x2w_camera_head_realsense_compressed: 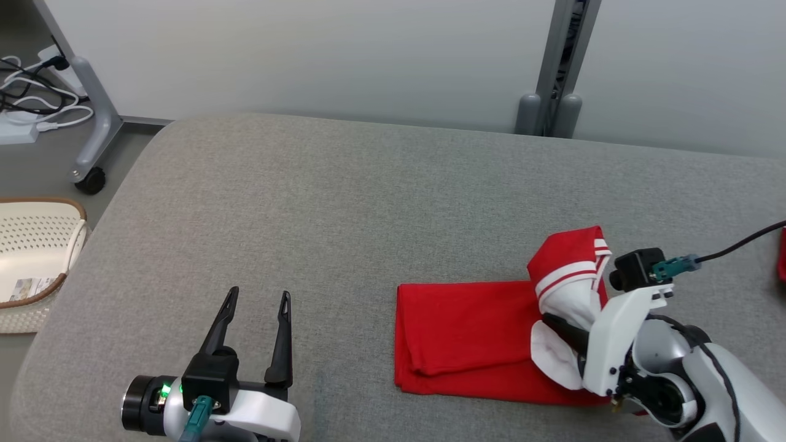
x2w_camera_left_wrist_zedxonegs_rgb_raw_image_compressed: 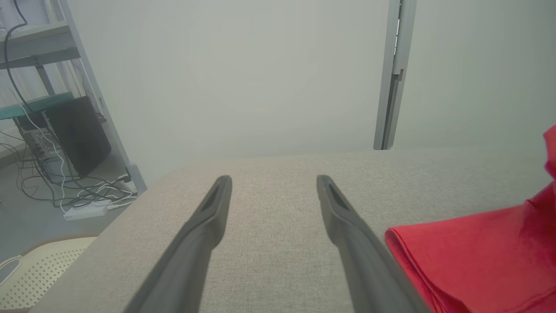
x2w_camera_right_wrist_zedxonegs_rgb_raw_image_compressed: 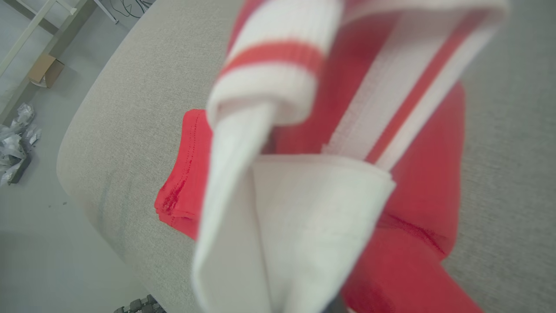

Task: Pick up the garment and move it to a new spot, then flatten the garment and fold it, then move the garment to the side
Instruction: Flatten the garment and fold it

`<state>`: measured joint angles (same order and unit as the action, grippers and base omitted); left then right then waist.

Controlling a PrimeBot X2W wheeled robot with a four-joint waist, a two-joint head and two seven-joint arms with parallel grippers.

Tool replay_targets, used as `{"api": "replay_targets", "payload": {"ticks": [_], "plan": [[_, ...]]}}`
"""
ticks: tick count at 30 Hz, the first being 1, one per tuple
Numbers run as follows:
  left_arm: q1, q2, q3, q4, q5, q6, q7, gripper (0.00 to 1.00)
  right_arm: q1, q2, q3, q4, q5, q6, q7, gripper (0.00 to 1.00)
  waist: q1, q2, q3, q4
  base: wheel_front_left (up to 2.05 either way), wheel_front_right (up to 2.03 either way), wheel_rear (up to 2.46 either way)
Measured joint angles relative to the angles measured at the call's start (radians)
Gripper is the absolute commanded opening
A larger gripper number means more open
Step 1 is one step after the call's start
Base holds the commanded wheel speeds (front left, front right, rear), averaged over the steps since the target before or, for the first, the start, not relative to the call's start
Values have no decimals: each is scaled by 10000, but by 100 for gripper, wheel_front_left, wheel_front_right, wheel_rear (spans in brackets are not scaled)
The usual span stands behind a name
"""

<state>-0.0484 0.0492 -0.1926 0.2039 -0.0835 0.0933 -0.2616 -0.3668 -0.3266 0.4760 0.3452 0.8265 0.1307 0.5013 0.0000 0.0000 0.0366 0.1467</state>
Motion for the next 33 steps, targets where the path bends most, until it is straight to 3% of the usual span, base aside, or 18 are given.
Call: {"api": "replay_targets", "payload": {"ticks": [14, 30, 31, 32, 33], "plan": [[-19, 0, -278, 90, -107, 2, 0, 100, -406, 1883, -662, 1122, -953, 0, -265, 0, 0, 0, 262, 734, 0, 0, 0], [-31, 2, -412, 159, -161, 44, 0, 100, -593, 2320, -173, 1883, -1068, 0, -470, 0, 0, 0, 355, 1325, 0, 0, 0], [-35, 2, -418, 157, -163, 46, 0, 100, -640, 2313, -167, 1927, -1099, 0, -523, 6, 0, 0, 374, 1342, 0, 0, 0], [-46, 0, -426, 157, -174, 48, 0, 100, -688, 2314, -163, 1958, -1112, 0, -546, 44, 0, 0, 393, 1357, 0, 0, 0], [-60, 0, -426, 157, -190, 48, 0, 100, -722, 2324, -153, 1988, -1085, 0, -552, 100, 0, 0, 413, 1367, 0, 0, 0]]}}
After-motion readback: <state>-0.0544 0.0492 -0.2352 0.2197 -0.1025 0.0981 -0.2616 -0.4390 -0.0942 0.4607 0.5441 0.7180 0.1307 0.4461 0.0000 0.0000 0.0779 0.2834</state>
